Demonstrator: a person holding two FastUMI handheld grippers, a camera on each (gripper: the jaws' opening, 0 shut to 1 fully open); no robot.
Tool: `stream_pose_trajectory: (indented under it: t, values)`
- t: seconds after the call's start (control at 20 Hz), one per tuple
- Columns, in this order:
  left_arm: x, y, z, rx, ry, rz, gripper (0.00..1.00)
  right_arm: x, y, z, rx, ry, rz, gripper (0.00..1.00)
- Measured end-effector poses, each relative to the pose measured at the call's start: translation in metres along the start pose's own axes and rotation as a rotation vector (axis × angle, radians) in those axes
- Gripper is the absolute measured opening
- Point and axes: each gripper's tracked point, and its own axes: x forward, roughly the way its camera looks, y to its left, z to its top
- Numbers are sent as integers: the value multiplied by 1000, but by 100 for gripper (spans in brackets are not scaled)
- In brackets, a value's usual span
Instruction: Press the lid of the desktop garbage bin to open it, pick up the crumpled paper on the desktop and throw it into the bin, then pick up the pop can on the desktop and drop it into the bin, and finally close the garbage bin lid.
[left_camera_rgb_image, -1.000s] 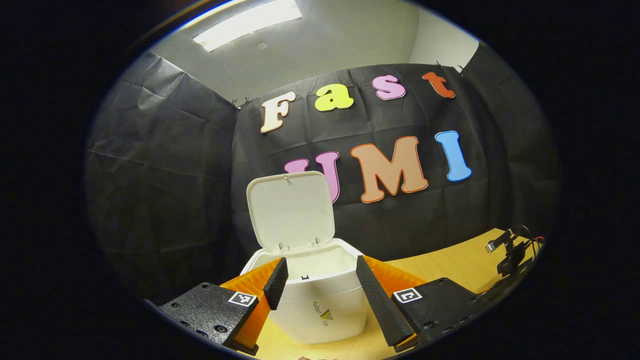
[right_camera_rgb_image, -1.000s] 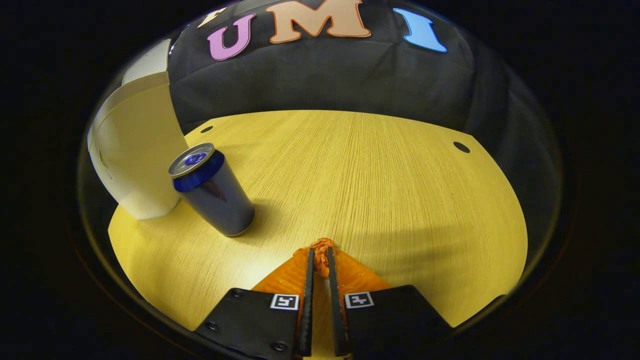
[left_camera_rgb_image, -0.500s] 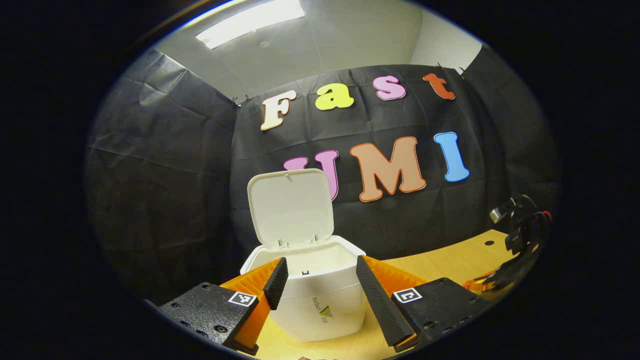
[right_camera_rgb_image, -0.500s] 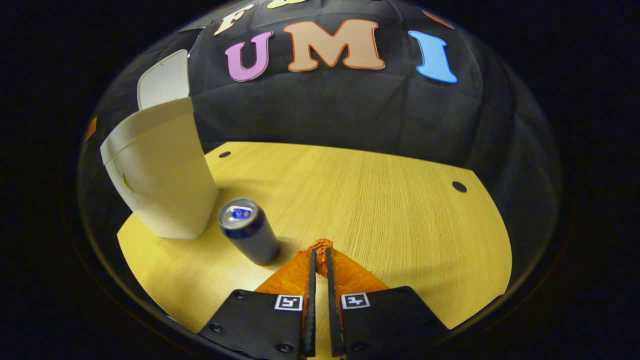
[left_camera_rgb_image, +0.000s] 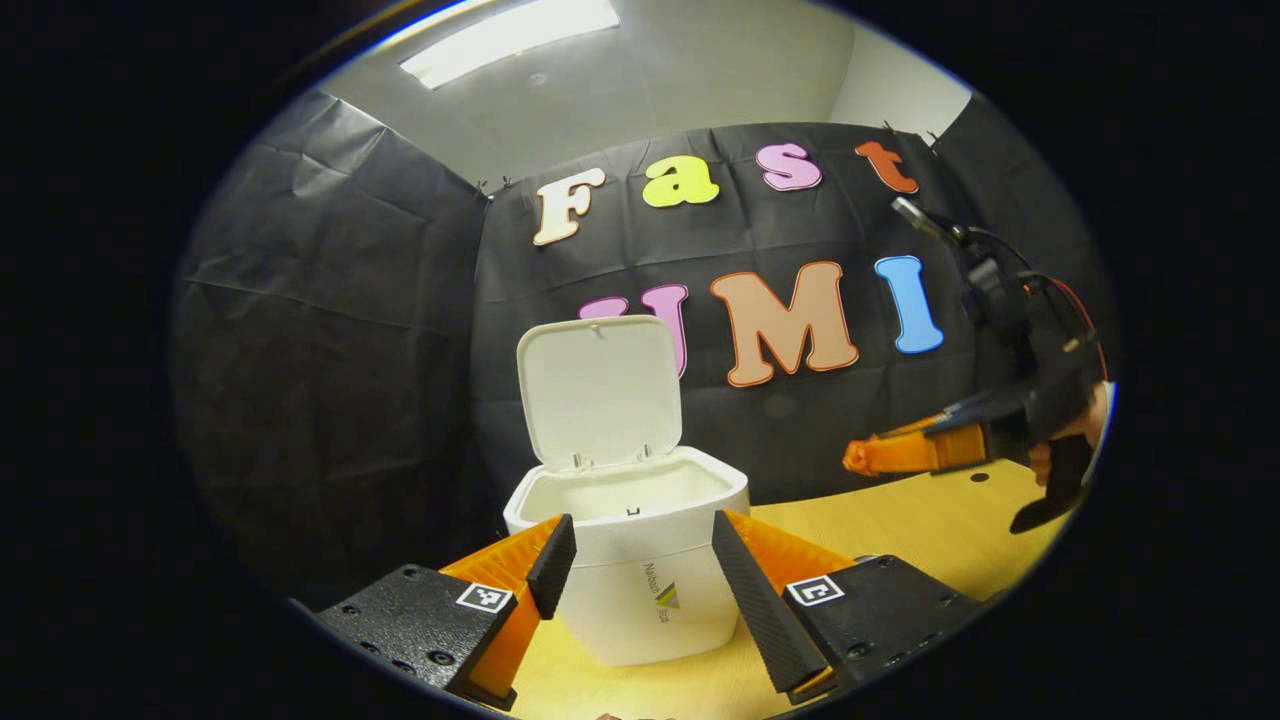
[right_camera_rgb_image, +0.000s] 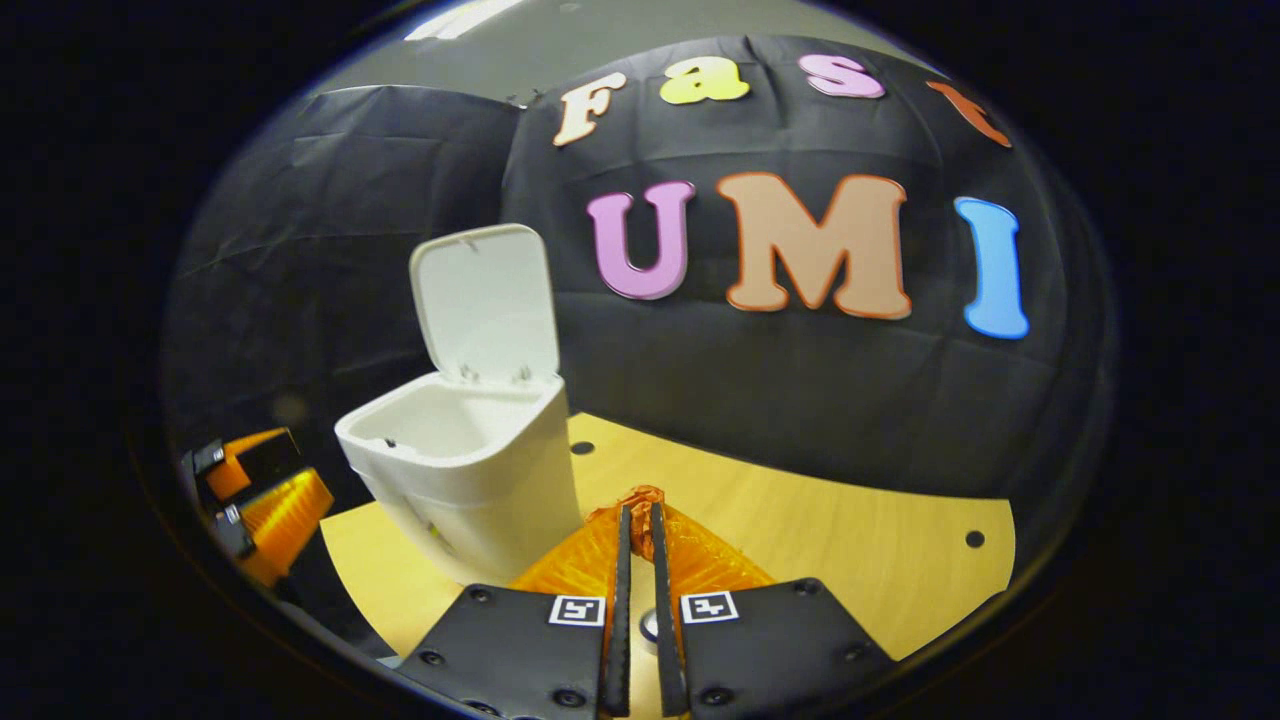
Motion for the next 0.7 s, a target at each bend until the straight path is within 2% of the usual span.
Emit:
stream_pose_trajectory:
  t: [0.25, 0.45, 0.55, 0.6, 0.65, 0.7]
  values:
    - [-10, 24, -6, 9, 24, 59, 84, 37, 68, 46, -59, -64, 118, 13]
    - [-19, 40, -14, 6, 41, 99, 84, 67, 108, 46, -115, -28, 186, 13]
    - [-22, 50, -19, 6, 56, 119, 84, 77, 116, 43, -133, -16, 186, 13]
    - [-23, 54, -21, 5, 62, 127, 84, 75, 117, 40, -135, -11, 188, 21]
    - [-24, 57, -25, 1, 68, 133, 84, 75, 120, 37, -130, -4, 197, 21]
    - [-25, 59, -27, -6, 75, 136, 84, 74, 125, 35, -122, 4, 213, 29]
